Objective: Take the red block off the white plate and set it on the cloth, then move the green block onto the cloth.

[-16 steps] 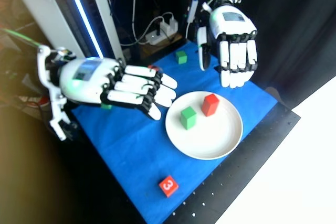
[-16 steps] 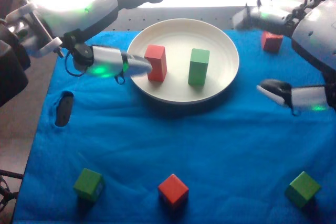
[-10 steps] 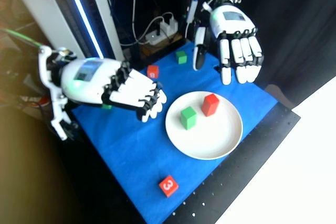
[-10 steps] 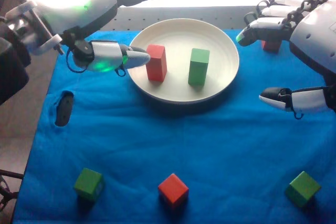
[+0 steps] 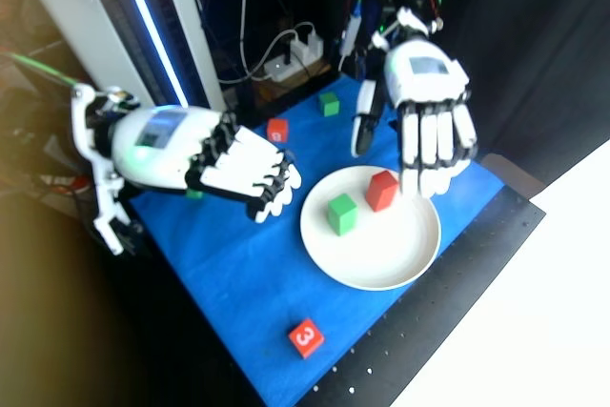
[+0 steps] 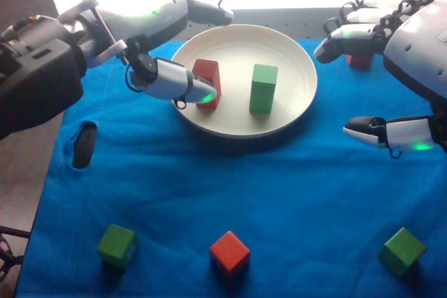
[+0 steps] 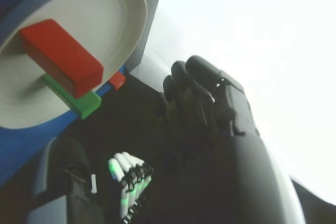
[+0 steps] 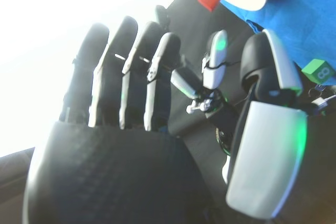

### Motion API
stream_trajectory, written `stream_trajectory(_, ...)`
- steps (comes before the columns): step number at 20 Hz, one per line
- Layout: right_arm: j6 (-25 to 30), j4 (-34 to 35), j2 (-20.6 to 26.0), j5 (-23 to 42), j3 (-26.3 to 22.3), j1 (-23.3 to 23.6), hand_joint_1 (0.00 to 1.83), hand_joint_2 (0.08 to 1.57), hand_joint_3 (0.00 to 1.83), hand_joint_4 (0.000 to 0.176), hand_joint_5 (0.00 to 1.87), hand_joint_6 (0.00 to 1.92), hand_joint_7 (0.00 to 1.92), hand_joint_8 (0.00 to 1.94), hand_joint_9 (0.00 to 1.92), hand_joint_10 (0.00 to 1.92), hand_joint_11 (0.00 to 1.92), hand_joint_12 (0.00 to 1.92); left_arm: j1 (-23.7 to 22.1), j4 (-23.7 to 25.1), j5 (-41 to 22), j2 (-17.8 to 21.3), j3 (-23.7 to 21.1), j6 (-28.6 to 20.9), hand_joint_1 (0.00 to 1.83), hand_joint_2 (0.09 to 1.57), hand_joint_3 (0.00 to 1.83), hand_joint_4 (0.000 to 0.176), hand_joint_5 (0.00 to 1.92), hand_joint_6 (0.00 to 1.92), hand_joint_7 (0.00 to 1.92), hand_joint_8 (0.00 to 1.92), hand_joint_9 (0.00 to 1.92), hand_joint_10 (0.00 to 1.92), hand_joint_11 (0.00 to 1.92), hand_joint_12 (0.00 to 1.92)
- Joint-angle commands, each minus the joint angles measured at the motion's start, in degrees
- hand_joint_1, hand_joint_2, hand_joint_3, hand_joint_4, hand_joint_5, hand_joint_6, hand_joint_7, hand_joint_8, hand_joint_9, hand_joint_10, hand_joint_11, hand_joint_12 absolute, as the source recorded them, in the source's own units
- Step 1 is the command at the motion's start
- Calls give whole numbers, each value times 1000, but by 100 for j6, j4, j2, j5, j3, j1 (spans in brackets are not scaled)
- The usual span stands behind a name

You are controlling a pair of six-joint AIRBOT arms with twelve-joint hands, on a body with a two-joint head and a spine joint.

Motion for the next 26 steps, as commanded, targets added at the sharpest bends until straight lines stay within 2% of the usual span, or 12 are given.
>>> stream_trajectory(1, -27, -118, -3, -691, 17, 85, 1071, 721, 269, 0, 644, 524, 561, 863, 412, 1199, 189, 1730, -69, 23, -568, -31, 31, -16, 826, 931, 0, 0, 486, 19, 522, 14, 384, 564, 33, 1532)
stream_trajectory(6, -27, -118, -3, -691, 18, 86, 1131, 716, 235, 0, 609, 642, 562, 998, 424, 1318, 241, 1764, 2, -31, -297, -260, 249, -21, 853, 1003, 4, 0, 573, 25, 710, 71, 430, 901, 208, 1534)
stream_trajectory(10, -27, -118, -3, -691, 17, 86, 1121, 725, 255, 0, 607, 668, 542, 1051, 410, 1359, 221, 1805, 39, -86, -270, -315, 309, -25, 855, 1045, 7, 0, 706, 52, 853, 123, 536, 992, 307, 1659)
stream_trajectory(11, -27, -118, -3, -691, 17, 86, 1134, 723, 259, 0, 603, 688, 549, 1072, 422, 1380, 260, 1815, 43, -99, -270, -319, 316, -27, 972, 1107, 3, 0, 858, 45, 856, 570, 623, 1239, 414, 1781)
stream_trajectory(12, -27, -118, -3, -691, 17, 86, 1134, 723, 259, 0, 603, 688, 549, 1072, 422, 1380, 260, 1815, 47, -116, -271, -321, 321, -28, 972, 1107, 3, 0, 858, 45, 856, 570, 623, 1239, 414, 1781)
stream_trajectory(13, -27, -116, -3, -691, 17, 86, 1122, 733, 262, 0, 604, 687, 543, 1072, 420, 1378, 259, 1810, 52, -141, -289, -322, 329, -32, 1168, 1189, 2, 0, 748, 914, 882, 1213, 686, 1437, 502, 1893)
stream_trajectory(14, -27, -115, -3, -691, 17, 86, 1150, 725, 256, 0, 614, 673, 525, 1089, 398, 1399, 242, 1815, 67, -159, -329, -322, 329, -48, 1219, 1208, 0, 0, 757, 1117, 875, 1407, 734, 1488, 435, 1898)
stream_trajectory(17, -27, -110, -3, -691, 15, 85, 1181, 717, 249, 0, 620, 680, 534, 1090, 420, 1384, 252, 1814, 126, -152, -478, -292, 339, -327, 1316, 1214, 3, 0, 753, 1137, 855, 1351, 679, 1604, 308, 1918)
stream_trajectory(19, -27, -103, -3, -691, 15, 85, 1171, 722, 247, 0, 618, 691, 526, 1130, 418, 1409, 266, 1810, 132, -149, -623, -236, 304, -396, 1182, 1237, 2, 0, 743, 1203, 790, 1499, 545, 1665, 137, 1921)
stream_trajectory(21, -27, -102, -3, -691, 15, 84, 1176, 721, 253, 0, 618, 690, 518, 1138, 413, 1407, 257, 1798, 133, -111, -869, -63, 108, -398, 1163, 1243, 2, 0, 733, 1233, 778, 1501, 502, 1718, 108, 1921)
stream_trajectory(23, -27, -88, -3, -691, 14, 84, 1168, 749, 241, 0, 617, 676, 501, 1124, 385, 1362, 188, 1806, 166, 16, -1183, 216, -214, -399, 1194, 1252, 1, 0, 753, 1117, 739, 1651, 403, 1913, 288, 1921)
stream_trajectory(26, -27, -66, -2, -691, 12, 83, 1198, 770, 226, 0, 567, 704, 422, 1177, 300, 1430, 120, 1860, 373, 215, -1742, 699, -779, -402, 1160, 1245, 1, 0, 730, 1228, 780, 1508, 376, 1720, 235, 1921)
